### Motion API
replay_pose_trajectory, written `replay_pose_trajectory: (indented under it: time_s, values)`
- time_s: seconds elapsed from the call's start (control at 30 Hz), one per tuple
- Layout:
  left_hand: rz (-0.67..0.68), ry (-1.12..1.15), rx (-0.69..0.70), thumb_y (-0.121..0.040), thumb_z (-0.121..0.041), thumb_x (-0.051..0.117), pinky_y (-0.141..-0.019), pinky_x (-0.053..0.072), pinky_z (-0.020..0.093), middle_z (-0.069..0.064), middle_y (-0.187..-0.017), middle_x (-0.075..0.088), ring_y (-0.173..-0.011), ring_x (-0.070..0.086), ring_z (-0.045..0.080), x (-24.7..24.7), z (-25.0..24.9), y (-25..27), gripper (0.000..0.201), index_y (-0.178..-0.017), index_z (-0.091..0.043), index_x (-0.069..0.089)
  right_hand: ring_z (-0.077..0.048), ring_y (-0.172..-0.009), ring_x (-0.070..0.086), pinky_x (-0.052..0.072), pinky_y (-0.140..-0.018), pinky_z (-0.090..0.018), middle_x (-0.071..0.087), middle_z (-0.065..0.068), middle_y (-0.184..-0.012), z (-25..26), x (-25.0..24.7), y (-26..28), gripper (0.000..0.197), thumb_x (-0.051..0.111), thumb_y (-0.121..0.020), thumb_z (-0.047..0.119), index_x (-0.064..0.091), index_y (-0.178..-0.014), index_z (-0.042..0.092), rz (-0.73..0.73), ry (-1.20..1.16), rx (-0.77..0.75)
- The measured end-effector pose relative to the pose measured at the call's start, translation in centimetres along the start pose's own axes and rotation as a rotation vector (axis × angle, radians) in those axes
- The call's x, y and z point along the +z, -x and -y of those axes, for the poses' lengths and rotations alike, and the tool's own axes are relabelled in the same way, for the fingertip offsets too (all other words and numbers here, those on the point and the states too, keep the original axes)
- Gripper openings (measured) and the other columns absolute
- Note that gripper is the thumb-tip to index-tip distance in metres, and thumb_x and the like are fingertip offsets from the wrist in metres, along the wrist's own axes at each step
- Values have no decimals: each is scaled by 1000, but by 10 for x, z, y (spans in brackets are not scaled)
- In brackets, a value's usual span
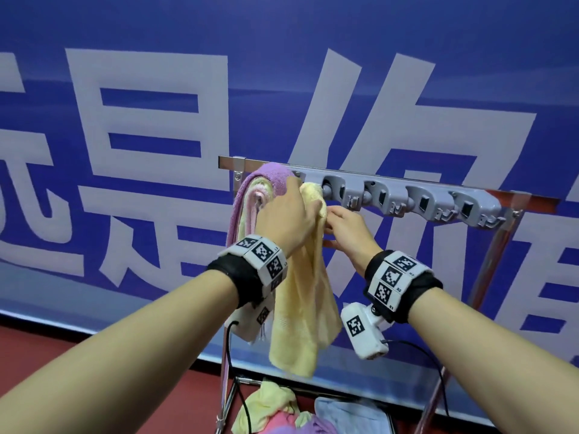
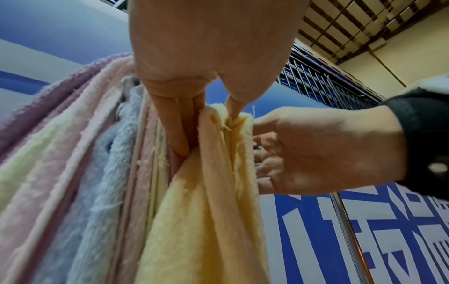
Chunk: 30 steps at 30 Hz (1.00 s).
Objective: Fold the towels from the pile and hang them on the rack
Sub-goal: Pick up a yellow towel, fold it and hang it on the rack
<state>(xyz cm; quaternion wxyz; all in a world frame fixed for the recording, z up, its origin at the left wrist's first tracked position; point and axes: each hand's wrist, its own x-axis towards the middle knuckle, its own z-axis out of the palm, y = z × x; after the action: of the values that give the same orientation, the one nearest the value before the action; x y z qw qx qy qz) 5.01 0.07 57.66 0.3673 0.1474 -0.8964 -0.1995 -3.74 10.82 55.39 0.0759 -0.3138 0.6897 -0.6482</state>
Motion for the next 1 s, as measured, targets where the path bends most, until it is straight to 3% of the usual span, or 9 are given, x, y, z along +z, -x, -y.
replay_pose_trajectory:
  time_s: [0.1, 0.17, 0.33, 0.47, 0.57, 0.67, 0.73, 0.87, 1.0]
  values:
    - [11, 67, 11, -99, -45, 48, -80, 49, 43, 12, -106, 70, -98, 65, 36, 9, 10, 3, 39, -126, -17, 45, -18, -78, 67, 56, -74, -30, 73, 4, -78, 1, 1, -1, 44, 42, -108, 49, 70, -99, 17, 19, -74, 55]
    - [33, 118, 36, -96, -36, 55, -85, 52, 44, 9, -105, 68, -96, 65, 31, 17, 15, 8, 34, -125, -19, 50, -19, -87, 70, 56, -84, -35, 78, -3, -99, 1, 2, -2, 56, 43, -101, 64, 72, -111, 17, 63, -58, 74]
    - [-44, 372, -37, -86, -5, 56, -86, 43, 24, 5, -113, 52, -96, 56, 17, 33, 9, 22, 70, -150, -28, 41, -23, -108, 72, 55, -100, -47, 75, -9, -114, 1, 5, -1, 56, 79, -75, 54, 65, -117, 19, 100, 63, 27]
    - [99, 713, -100, -77, 0, 63, -100, 51, 38, 0, -125, 59, -114, 60, 15, 39, 11, 20, 80, -147, -25, 35, -24, -104, 70, 55, -97, -47, 73, -3, -104, 8, 2, -6, 21, 76, -86, 39, 65, -99, 27, -35, 309, -39]
    - [298, 801, -67, -70, 13, 68, -97, 53, 36, 4, -130, 54, -121, 57, 16, 29, 20, 18, 96, -150, -20, 26, -16, -99, 68, 55, -90, -41, 71, 4, -102, 8, 8, -4, 60, 73, -63, 67, 62, -105, 26, -50, 376, -30]
    - [383, 739, -9, -76, 17, 58, -84, 54, 29, 1, -121, 62, -110, 62, 13, 21, 39, 12, 81, -144, -23, 41, -18, -106, 65, 50, -90, -36, 67, 2, -116, 1, 22, -2, 83, 73, -68, 73, 55, -127, 17, -52, 447, 8]
    - [410, 696, -20, -77, 7, 55, -91, 54, 31, -1, -125, 62, -117, 62, 16, 14, 51, 12, 75, -145, -21, 43, -25, -117, 61, 46, -90, -32, 64, -5, -127, -2, 28, -3, 75, 74, -82, 59, 50, -136, 13, -81, 513, 27]
    - [524, 649, -101, -72, 17, 42, -114, 41, 34, 6, -146, 51, -137, 46, 16, 4, 61, 14, 86, -154, -7, 31, -39, -119, 59, 50, -96, -39, 66, -18, -125, -1, 32, -2, 40, 61, -91, 35, 61, -124, 14, -154, 701, -26]
    - [357, 19, -90, -70, -12, 43, -103, 49, 41, 4, -132, 65, -123, 58, 27, -6, 66, 15, 70, -138, -24, 57, -41, -106, 63, 51, -86, -41, 68, -16, -110, 1, 19, 3, 29, 63, -89, 34, 60, -109, 14, -234, 932, -106]
